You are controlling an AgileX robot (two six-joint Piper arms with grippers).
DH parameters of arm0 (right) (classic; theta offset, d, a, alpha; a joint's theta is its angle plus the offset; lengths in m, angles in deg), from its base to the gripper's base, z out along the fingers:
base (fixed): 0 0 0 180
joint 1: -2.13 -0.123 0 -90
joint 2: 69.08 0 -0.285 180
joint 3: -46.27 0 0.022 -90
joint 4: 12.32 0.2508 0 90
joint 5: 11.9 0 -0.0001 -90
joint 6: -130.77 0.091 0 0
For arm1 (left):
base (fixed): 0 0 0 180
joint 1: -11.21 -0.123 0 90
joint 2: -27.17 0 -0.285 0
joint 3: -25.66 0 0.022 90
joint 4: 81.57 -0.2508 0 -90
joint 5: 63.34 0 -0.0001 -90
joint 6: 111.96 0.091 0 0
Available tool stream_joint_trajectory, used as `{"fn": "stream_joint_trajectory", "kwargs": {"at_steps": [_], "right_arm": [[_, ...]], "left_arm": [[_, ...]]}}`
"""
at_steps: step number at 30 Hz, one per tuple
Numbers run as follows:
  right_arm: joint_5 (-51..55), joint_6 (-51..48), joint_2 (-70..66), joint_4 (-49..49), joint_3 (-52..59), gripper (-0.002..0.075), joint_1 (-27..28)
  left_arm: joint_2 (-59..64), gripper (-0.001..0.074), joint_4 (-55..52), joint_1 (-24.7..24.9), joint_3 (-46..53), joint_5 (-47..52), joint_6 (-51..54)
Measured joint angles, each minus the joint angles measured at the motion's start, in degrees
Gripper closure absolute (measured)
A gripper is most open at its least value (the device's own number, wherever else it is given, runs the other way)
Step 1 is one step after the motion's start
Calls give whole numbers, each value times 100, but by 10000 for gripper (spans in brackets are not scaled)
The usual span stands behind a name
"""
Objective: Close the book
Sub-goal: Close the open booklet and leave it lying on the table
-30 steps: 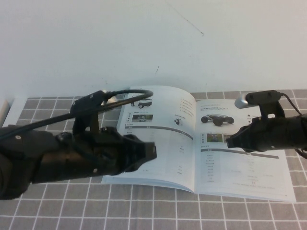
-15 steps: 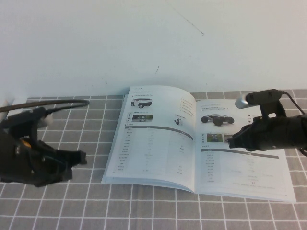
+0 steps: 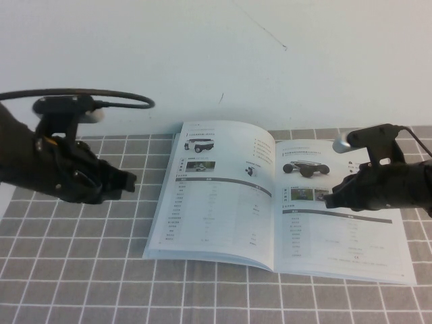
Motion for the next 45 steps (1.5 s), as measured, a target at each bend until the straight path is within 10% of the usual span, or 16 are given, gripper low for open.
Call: {"fn": "stream_joint_trajectory", "kwargs": {"at_steps": [6, 15, 24, 45], "right_arm": [[-39, -32, 0, 62, 0, 729, 0], [-3, -70, 0, 173, 0, 729, 0], [-3, -80, 0, 173, 0, 729, 0], [-61, -100, 0, 215, 0, 729, 0]], "left_arm": [[940, 736, -1078, 0, -1272, 2495, -324], [1729, 736, -4912, -3, -2001, 2903, -3379], [1527, 736, -7074, -3, -2325, 798, -6015], [803, 736, -6705, -3, -2329, -6104, -6659]]}}
